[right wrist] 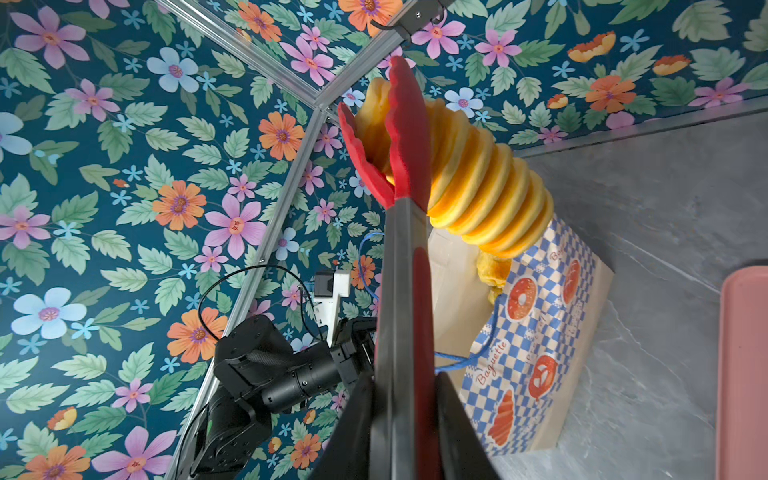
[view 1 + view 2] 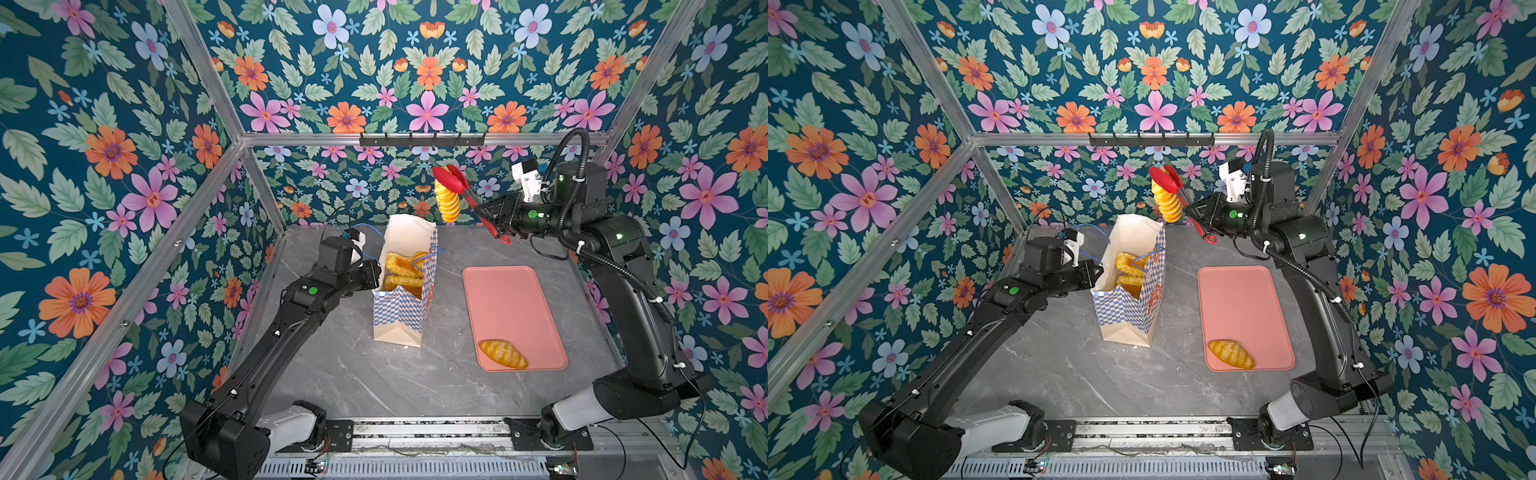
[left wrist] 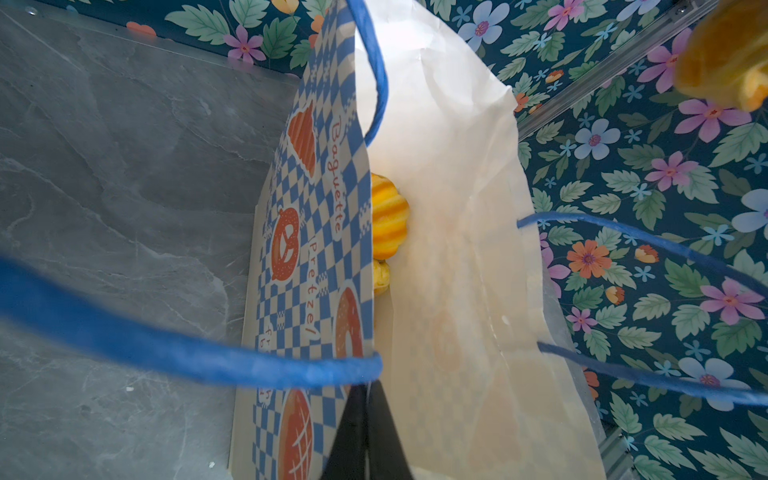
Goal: Place the fake bread into the paper bag
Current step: 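Lift the ridged bread with the tongs and carry it over the bag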
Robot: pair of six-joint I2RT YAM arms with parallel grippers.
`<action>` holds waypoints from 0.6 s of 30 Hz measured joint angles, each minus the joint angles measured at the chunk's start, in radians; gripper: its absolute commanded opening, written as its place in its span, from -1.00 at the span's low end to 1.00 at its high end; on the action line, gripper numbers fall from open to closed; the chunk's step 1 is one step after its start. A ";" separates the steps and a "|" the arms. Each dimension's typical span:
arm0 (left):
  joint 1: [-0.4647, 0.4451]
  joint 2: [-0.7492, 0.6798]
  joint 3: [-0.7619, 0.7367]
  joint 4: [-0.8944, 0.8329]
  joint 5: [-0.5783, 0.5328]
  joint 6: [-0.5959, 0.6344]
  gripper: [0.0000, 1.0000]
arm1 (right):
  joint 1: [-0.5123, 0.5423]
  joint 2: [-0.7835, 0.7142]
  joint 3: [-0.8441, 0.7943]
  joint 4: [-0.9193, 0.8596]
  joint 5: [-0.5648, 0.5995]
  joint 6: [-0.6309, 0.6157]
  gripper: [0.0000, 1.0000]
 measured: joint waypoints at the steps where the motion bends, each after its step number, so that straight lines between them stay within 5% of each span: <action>1: 0.000 0.000 0.000 0.000 0.000 0.000 -0.90 | 0.004 0.006 0.000 0.017 -0.011 0.014 -0.71; 18: 0.000 -0.011 0.000 0.000 0.001 0.000 -0.91 | 0.121 0.101 0.024 0.110 -0.060 0.062 -0.71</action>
